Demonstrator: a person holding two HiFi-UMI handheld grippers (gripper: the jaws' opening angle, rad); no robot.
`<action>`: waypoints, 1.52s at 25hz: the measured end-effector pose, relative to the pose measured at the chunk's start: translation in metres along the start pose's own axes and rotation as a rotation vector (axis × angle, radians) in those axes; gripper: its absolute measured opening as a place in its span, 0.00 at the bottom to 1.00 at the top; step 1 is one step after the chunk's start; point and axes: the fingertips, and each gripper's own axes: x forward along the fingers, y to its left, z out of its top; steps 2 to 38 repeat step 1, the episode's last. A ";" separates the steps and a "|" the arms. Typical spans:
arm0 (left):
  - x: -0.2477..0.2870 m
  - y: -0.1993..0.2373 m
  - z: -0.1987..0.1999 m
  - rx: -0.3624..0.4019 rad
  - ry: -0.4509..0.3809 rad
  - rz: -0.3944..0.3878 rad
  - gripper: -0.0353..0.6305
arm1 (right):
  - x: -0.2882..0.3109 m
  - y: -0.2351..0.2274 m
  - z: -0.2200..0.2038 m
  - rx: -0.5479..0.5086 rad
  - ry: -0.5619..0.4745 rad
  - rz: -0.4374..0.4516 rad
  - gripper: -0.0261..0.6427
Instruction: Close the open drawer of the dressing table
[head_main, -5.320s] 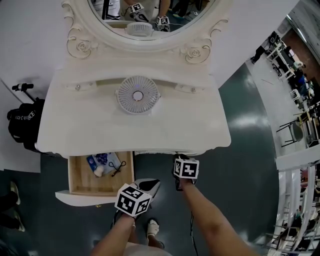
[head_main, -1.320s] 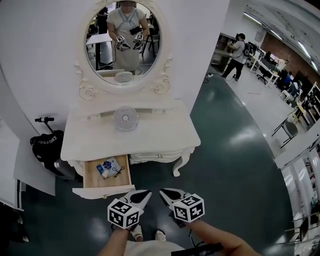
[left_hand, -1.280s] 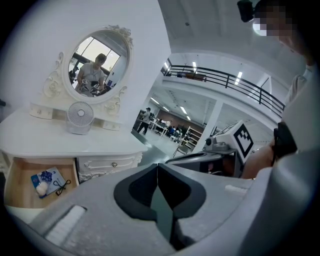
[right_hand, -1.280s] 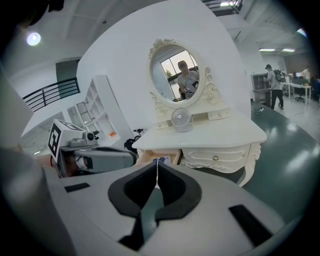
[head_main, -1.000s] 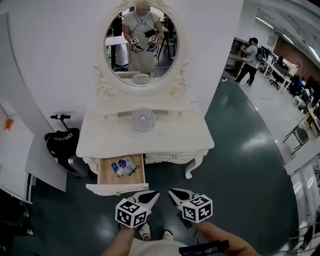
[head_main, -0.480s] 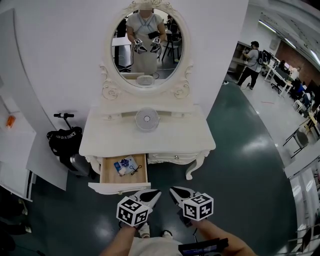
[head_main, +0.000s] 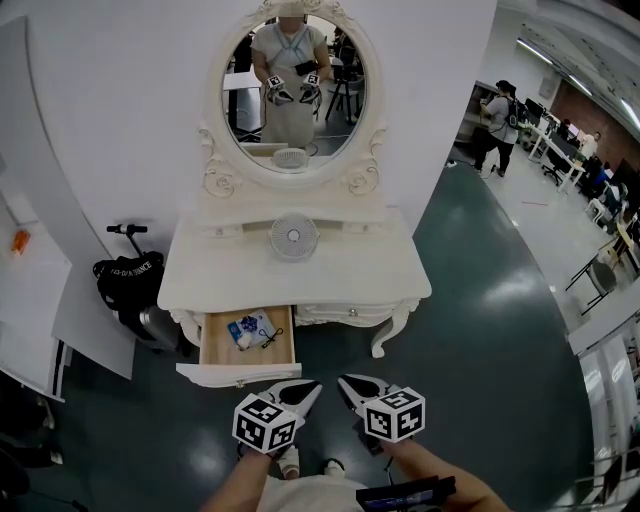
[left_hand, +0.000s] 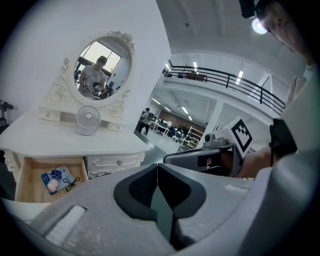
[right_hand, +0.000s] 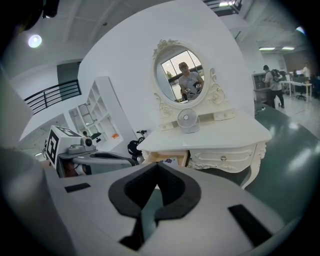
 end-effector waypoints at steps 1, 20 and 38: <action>0.000 0.000 0.000 0.000 -0.001 0.000 0.07 | 0.000 0.000 0.000 -0.001 0.001 0.000 0.06; 0.000 0.000 0.000 0.000 -0.001 0.000 0.07 | 0.000 0.000 0.000 -0.001 0.001 0.000 0.06; 0.000 0.000 0.000 0.000 -0.001 0.000 0.07 | 0.000 0.000 0.000 -0.001 0.001 0.000 0.06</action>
